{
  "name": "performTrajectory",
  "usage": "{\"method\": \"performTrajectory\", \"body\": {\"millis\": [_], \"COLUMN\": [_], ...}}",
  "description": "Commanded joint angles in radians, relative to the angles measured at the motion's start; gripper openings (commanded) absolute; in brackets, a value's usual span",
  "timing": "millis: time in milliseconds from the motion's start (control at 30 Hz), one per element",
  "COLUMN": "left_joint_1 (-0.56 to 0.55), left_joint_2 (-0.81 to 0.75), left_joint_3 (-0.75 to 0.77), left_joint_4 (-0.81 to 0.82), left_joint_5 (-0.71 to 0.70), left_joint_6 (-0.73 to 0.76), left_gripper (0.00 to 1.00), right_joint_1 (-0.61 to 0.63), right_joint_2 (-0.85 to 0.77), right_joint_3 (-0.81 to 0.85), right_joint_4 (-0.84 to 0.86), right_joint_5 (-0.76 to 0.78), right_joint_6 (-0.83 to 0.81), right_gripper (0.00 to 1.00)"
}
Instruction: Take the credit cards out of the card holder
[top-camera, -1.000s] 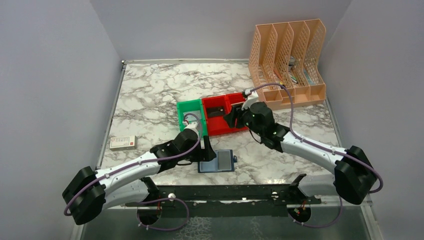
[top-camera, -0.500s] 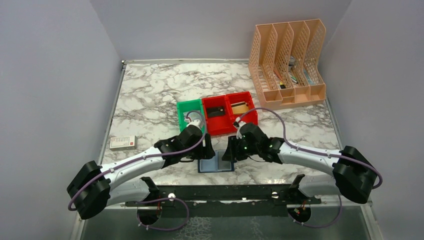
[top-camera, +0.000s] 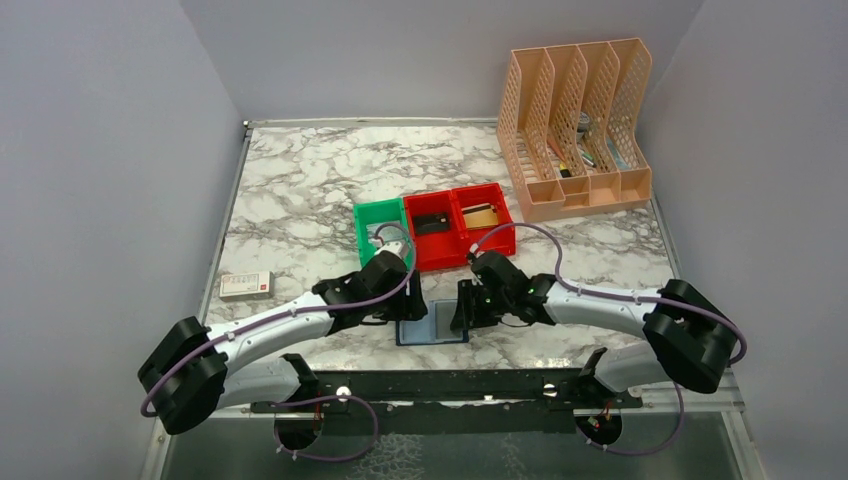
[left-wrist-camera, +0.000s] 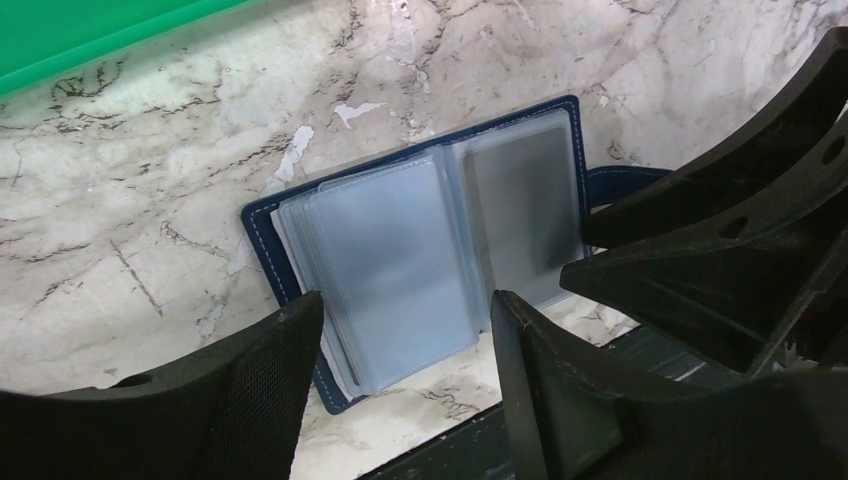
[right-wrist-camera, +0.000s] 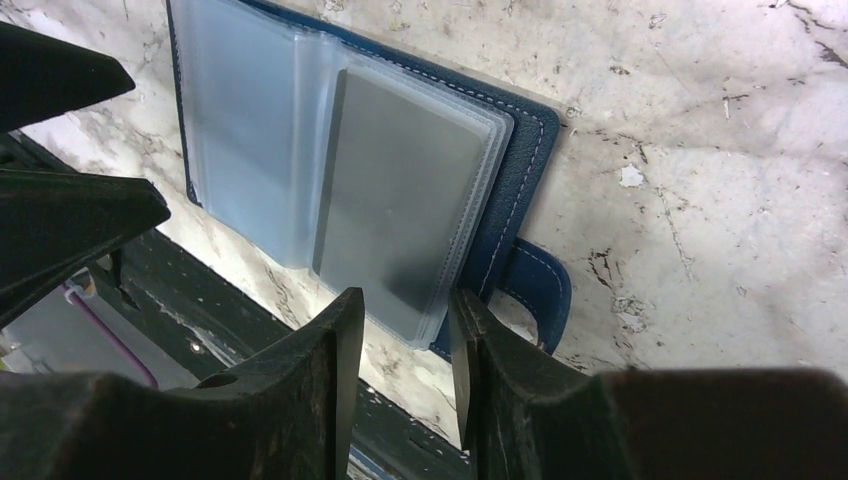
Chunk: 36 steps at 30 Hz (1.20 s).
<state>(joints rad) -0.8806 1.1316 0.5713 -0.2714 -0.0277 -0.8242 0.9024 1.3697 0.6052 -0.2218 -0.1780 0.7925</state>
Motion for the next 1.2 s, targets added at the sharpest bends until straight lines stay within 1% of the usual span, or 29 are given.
{"method": "performTrajectory", "body": {"millis": [0,200,300,433,733,800,867,1000,1167], "left_joint_1": [0.002,0.003,0.001,0.001,0.001,0.001,0.002,0.001,0.002], "left_joint_2": [0.017,0.058,0.072,0.067,0.067,0.073,0.077,0.085,0.088], "left_joint_3": [-0.025,-0.062,-0.073,-0.08,-0.08,-0.079,-0.077,-0.076,-0.069], "left_joint_4": [-0.023,-0.022,-0.02,-0.012,0.005,0.007,0.008,0.007,0.009], "left_joint_5": [-0.025,-0.023,-0.016,-0.011,-0.004,0.0,0.003,0.002,0.009], "left_joint_6": [0.022,0.025,0.022,0.019,0.02,0.022,0.026,0.028,0.031], "left_gripper": [0.62,0.45,0.37,0.31,0.25,0.24,0.24,0.23,0.22], "right_joint_1": [0.006,0.006,0.006,0.006,0.006,0.006,0.006,0.006,0.006], "right_joint_2": [0.02,0.027,0.015,-0.002,-0.012,-0.023,-0.029,-0.026,-0.01], "right_joint_3": [0.013,0.02,0.022,0.022,0.039,0.039,0.047,0.061,0.071], "right_joint_4": [0.049,0.063,0.061,0.066,0.045,0.041,0.021,0.003,0.008], "right_joint_5": [0.0,-0.012,-0.007,-0.018,-0.035,-0.032,-0.017,-0.021,-0.051], "right_joint_6": [0.023,0.017,0.014,0.012,0.003,-0.004,-0.004,-0.012,-0.021], "right_gripper": [0.36,0.34,0.29,0.23,0.15,0.1,0.09,0.1,0.2]}}
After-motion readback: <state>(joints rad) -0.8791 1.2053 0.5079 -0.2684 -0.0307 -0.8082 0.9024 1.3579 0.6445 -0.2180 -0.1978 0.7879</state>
